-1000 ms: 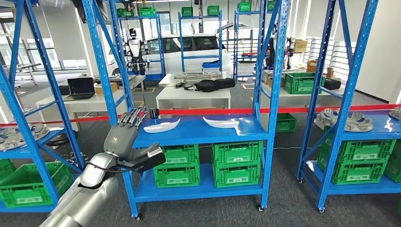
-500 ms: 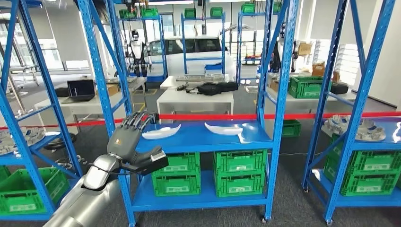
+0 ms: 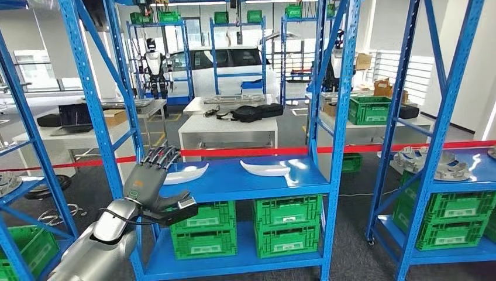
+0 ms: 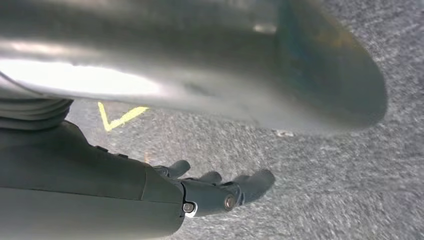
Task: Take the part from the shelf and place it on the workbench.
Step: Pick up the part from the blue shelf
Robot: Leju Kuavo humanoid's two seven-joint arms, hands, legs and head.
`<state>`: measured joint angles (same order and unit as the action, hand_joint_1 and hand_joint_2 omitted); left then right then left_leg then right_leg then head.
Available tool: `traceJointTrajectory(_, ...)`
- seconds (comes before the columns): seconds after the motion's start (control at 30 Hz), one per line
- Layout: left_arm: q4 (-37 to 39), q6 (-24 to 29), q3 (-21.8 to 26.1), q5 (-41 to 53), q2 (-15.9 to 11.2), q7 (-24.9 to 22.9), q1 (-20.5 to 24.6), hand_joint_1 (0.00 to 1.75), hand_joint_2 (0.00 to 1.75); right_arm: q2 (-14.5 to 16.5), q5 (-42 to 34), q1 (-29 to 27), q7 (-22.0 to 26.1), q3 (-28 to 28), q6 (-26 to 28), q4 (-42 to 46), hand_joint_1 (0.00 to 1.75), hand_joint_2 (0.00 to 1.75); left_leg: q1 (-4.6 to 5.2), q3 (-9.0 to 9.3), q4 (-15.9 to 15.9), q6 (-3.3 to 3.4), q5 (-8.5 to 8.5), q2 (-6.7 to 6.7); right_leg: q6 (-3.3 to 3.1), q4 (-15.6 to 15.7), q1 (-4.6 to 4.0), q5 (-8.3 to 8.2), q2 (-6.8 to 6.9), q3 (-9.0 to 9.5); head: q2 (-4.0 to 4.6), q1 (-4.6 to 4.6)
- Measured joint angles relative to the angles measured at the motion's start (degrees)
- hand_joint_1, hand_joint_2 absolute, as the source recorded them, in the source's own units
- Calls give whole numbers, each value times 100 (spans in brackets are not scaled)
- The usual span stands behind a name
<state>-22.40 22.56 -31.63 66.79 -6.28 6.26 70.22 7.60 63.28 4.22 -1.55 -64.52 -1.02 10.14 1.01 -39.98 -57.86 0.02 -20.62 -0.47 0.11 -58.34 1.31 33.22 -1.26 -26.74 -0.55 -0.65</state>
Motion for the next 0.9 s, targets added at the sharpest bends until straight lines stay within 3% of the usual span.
traceJointTrajectory(0.07,-5,-76,-13,81,-56,-91,6,0,0,-5,20,11,1,0,-14,0,0,0,-29,152,66,54,-69,-3,46,-228,-10,-111,18,-53,-1,-7)
traceJointTrajectory(0.13,18,-136,-21,98,-138,-95,-5,0,0,-10,25,30,-7,2,-22,-1,0,0,-52,325,105,106,-172,6,67,-864,-13,-166,50,-447,-1,-16)
traceJointTrajectory(0.17,38,-151,-23,95,-180,-83,-22,0,0,-15,26,34,-16,3,-22,-1,0,0,-50,397,109,128,-239,11,79,-1221,-18,-78,65,-713,-1,-20)
traceJointTrajectory(0.23,78,-175,-23,92,-242,-61,-74,0,0,-28,27,19,-38,3,-20,0,0,0,-51,551,108,142,-383,1,107,-1611,-22,319,74,-1162,-1,-26)
traceJointTrajectory(0.27,98,-182,-23,92,-267,-54,-103,0,0,-36,27,7,-45,3,-18,0,0,0,-53,644,105,138,-464,-13,116,-1581,-22,474,76,-1290,-1,-29)
traceJointTrajectory(0.3,116,-194,-23,91,-291,-47,-126,0,0,-42,26,-4,-44,2,-17,0,0,0,-58,745,99,126,-550,-26,119,-1403,-21,479,78,-1349,-1,-33)
traceJointTrajectory(0.33,133,-205,-23,87,-311,-35,-143,0,0,-48,22,-10,-39,2,-17,0,0,0,-63,849,88,107,-643,-36,120,-1100,-18,284,82,-1354,0,-35)
traceJointTrajectory(0.4,169,-233,-25,70,-338,-5,-174,0,0,-54,9,-26,-21,2,-18,-1,0,0,-61,997,45,55,-832,-56,104,-416,-15,-514,101,-1315,0,-38)
traceJointTrajectory(0.43,184,-248,-26,63,-349,7,-185,0,0,-56,0,-28,-12,2,-18,-2,0,0,-52,1048,25,20,-920,-68,78,-208,-27,-824,106,-1288,0,-35)
traceJointTrajectory(0.47,193,-261,-27,57,-362,11,-197,0,0,-56,-10,-29,-4,2,-18,-2,0,0,-46,1095,-1,-18,-973,-81,37,-107,-32,-996,110,-1266,-1,-36)
traceJointTrajectory(0.5,196,-273,-29,51,-375,9,-202,0,0,-57,-18,-21,5,2,-16,-2,0,0,-41,1136,-40,-55,-993,-95,-17,-100,-44,-982,114,-1230,-1,-35)
traceJointTrajectory(0.57,188,-292,-32,40,-407,-12,-202,0,0,-62,-31,-2,26,2,-12,-1,0,0,-56,1043,-289,-123,-928,-76,-119,-79,-34,-928,111,-1100,-1,-33)
traceJointTrajectory(0.63,192,-330,-34,27,-432,-47,-200,0,0,-77,-36,10,40,2,-8,0,0,0,-75,687,-858,-172,-899,-35,-194,-55,-28,-836,109,-949,-1,-20)
traceJointTrajectory(0.67,201,-359,-34,20,-447,-60,-208,0,0,-86,-37,11,43,2,-7,0,0,0,-85,451,-1189,-193,-974,-20,-213,-49,-28,-777,107,-876,-1,-15)
traceJointTrajectory(0.73,224,-416,-34,9,-488,-73,-243,0,0,-97,-37,8,41,1,-5,-1,0,0,-105,8,-1634,-221,-1317,-8,-219,-44,-28,-642,90,-717,-1,-9)
traceJointTrajectory(0.77,235,-438,-34,5,-511,-72,-266,0,0,-100,-36,6,39,0,-4,-1,0,0,-112,-135,-1671,-227,-1455,-2,-217,-44,-28,-566,81,-627,-1,-7)
traceJointTrajectory(0.8,243,-451,-34,3,-535,-71,-283,0,0,-102,-36,4,38,0,-4,-2,0,0,-115,-199,-1548,-227,-1472,3,-213,-44,-28,-489,74,-532,-1,-5)
traceJointTrajectory(0.83,248,-458,-34,-1,-558,-69,-292,0,0,-102,-36,3,37,0,-3,-2,0,0,-117,-187,-1280,-215,-1327,8,-206,-44,-29,-413,70,-437,0,-4)
traceJointTrajectory(0.9,255,-463,-35,-6,-600,-67,-294,0,0,-102,-36,4,38,0,-3,-2,0,0,-104,-56,-538,-167,-660,24,-173,-45,-35,-269,67,-281,0,-3)
